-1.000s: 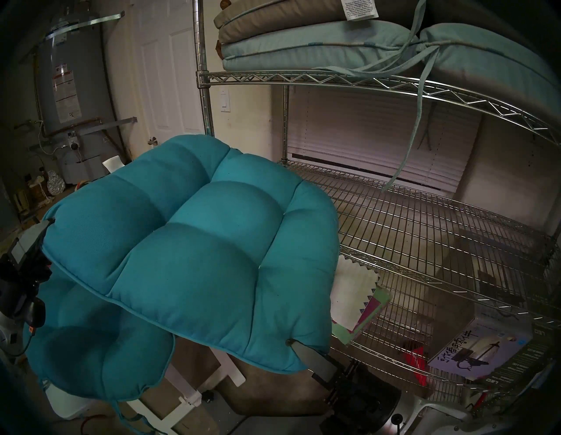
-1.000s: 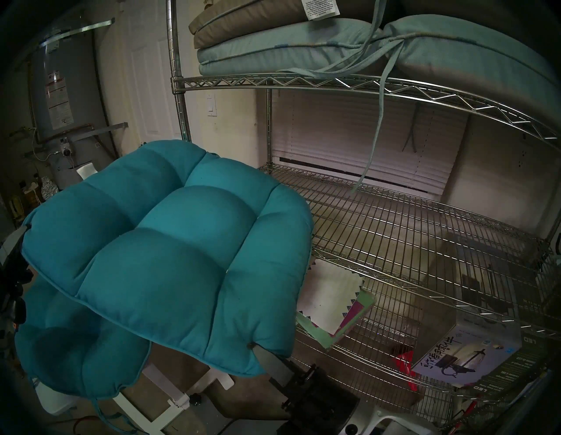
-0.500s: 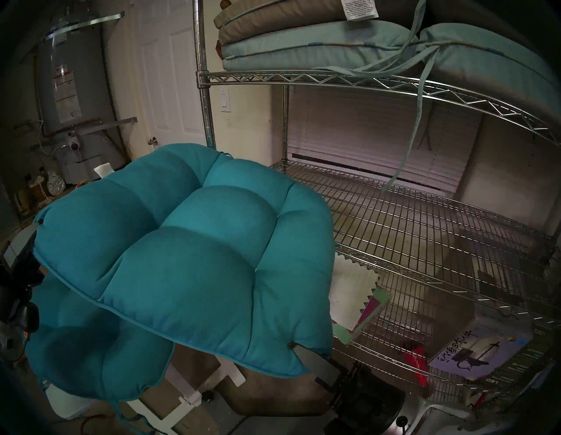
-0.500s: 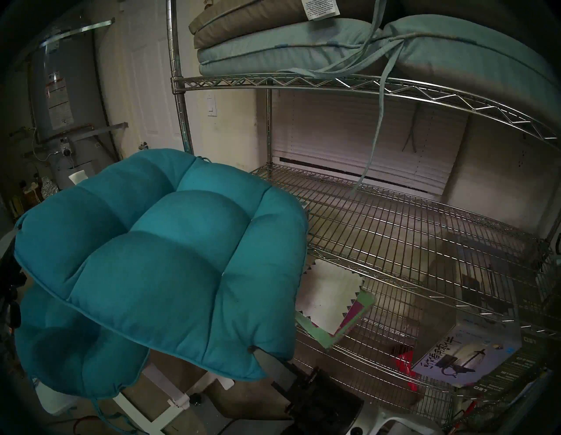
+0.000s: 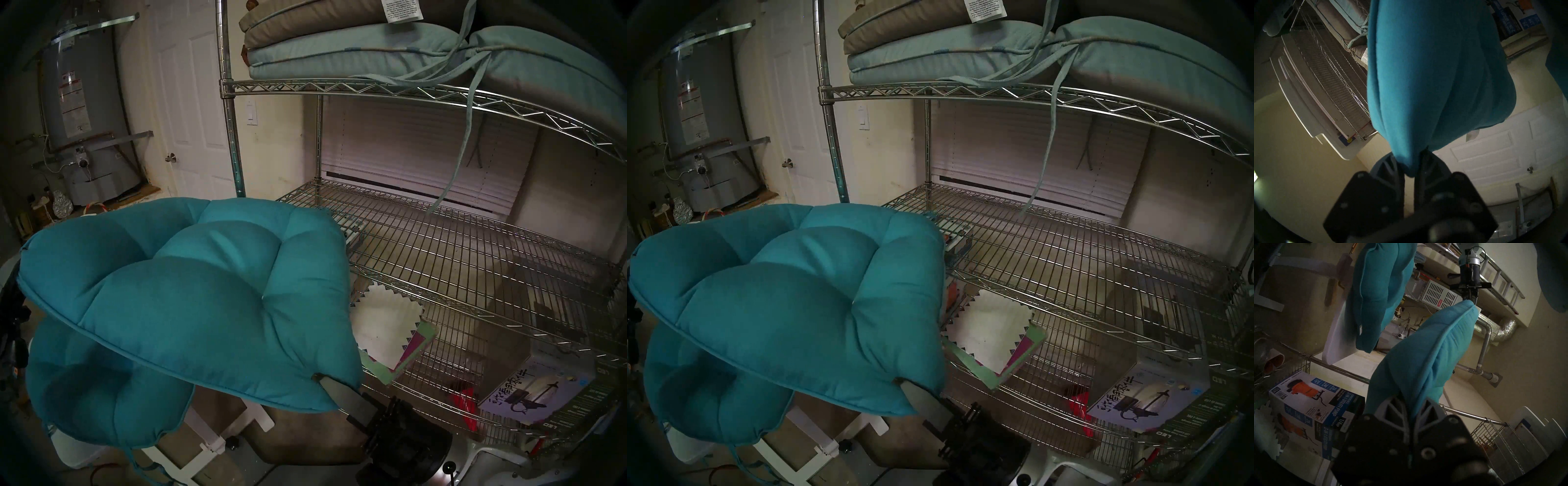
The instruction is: Take cushion off the shelf
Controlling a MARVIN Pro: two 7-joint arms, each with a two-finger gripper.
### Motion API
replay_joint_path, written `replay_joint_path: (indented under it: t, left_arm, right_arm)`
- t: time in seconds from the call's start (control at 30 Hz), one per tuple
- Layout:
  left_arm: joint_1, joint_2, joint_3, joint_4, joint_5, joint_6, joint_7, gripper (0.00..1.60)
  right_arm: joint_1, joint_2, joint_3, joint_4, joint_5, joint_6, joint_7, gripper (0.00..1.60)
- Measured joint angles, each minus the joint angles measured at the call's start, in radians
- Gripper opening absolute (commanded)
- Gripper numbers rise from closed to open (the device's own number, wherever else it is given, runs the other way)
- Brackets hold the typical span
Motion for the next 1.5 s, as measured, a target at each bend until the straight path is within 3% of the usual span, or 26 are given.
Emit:
replay_joint_path:
  t: [1.5]
  left_arm:
    - [-0.058, 0.097, -0.091, 0.173, -0.003, 0.000, 0.000, 0.00]
  right_arm:
    - [0.325, -0.216, -0.186, 0.005, -0.090, -0.335, 0.228, 0.00]
